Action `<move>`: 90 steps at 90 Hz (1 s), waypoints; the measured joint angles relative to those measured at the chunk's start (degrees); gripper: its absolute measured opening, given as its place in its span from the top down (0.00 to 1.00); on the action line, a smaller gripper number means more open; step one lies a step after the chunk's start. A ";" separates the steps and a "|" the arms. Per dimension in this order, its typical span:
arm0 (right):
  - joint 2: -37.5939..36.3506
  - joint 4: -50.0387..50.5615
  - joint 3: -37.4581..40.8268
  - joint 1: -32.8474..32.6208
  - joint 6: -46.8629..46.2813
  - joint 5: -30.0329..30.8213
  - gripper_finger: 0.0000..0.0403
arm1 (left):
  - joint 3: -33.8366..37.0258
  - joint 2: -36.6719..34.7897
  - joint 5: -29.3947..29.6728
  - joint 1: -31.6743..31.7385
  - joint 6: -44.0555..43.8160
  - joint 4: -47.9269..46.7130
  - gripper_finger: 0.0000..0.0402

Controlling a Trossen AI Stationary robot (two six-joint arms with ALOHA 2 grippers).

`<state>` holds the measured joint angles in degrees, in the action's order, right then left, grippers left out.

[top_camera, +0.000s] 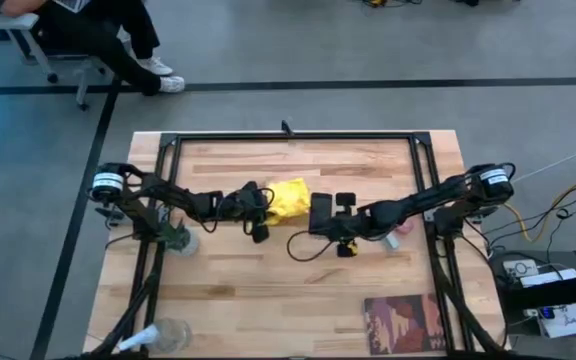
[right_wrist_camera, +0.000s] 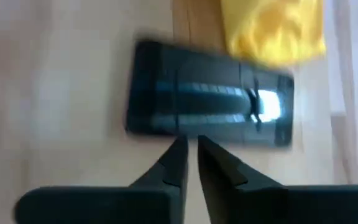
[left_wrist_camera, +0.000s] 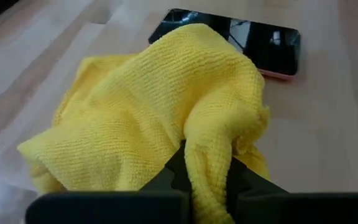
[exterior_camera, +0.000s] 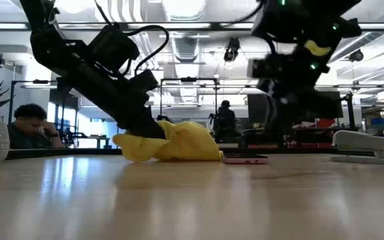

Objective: Apply microfiber cloth
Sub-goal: Spray the front and back of the cellphone using the spray bottle

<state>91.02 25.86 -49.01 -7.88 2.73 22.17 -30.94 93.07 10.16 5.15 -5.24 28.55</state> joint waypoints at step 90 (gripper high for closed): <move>16.67 -11.34 -8.74 -1.21 28.63 10.07 0.51 | -5.05 10.89 5.24 1.49 0.19 2.64 0.98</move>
<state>107.69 14.52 -57.76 -9.09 31.36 32.24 -35.99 103.96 15.40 6.63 -5.05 31.20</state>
